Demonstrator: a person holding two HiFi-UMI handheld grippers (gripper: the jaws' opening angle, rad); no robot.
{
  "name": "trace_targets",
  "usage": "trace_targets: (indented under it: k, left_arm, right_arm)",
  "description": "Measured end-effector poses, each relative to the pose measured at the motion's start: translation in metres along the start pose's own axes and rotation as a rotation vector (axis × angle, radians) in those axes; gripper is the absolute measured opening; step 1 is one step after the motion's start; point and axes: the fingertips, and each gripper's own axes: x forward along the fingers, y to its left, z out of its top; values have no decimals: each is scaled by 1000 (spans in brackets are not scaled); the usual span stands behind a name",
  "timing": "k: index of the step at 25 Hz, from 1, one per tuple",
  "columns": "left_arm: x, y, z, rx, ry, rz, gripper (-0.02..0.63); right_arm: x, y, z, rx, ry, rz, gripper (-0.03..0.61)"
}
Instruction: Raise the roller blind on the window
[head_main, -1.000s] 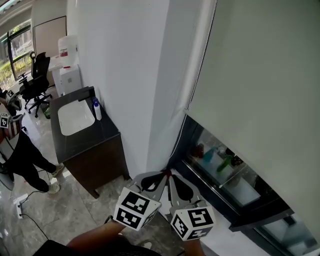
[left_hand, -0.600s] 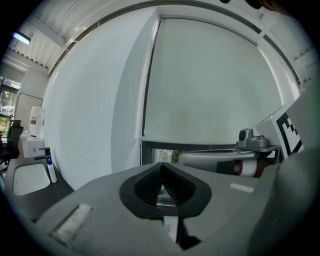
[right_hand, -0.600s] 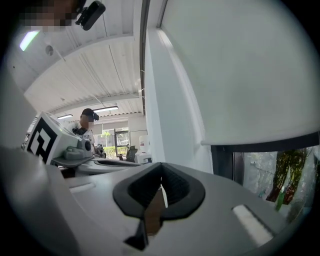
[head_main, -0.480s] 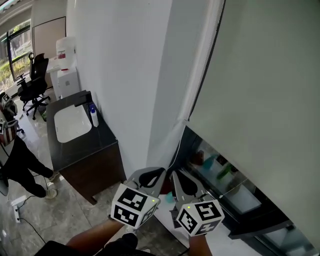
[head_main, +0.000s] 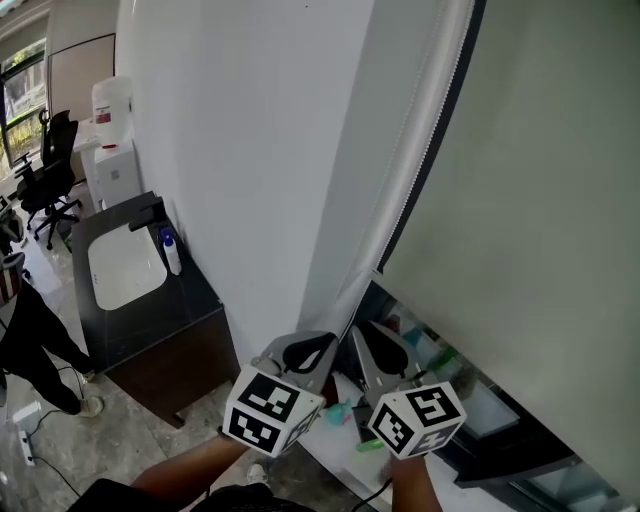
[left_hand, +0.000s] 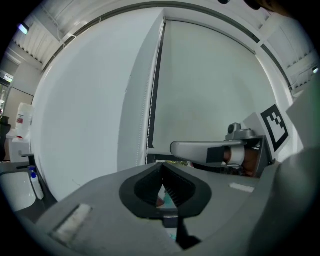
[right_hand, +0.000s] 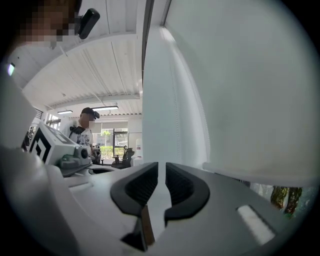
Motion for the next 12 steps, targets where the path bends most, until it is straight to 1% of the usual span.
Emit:
trace_targets:
  k: [4,7,10,12]
  left_arm:
    - [9,11,11,12,-16,-40,0]
    - [10,16,18,8,-29,-68,0]
    - [12,21,25,15,-46,-78,0]
    - [16,21,26,12,-41,-94,0]
  right_arm:
    - [21,-14,14,-29,-2,-11,41]
    - [34,-19,25,-57,-6,-13,55]
    - [49,-24,39,-84,-20,9,72]
    - [60,-29,45,-102,-16,35,84]
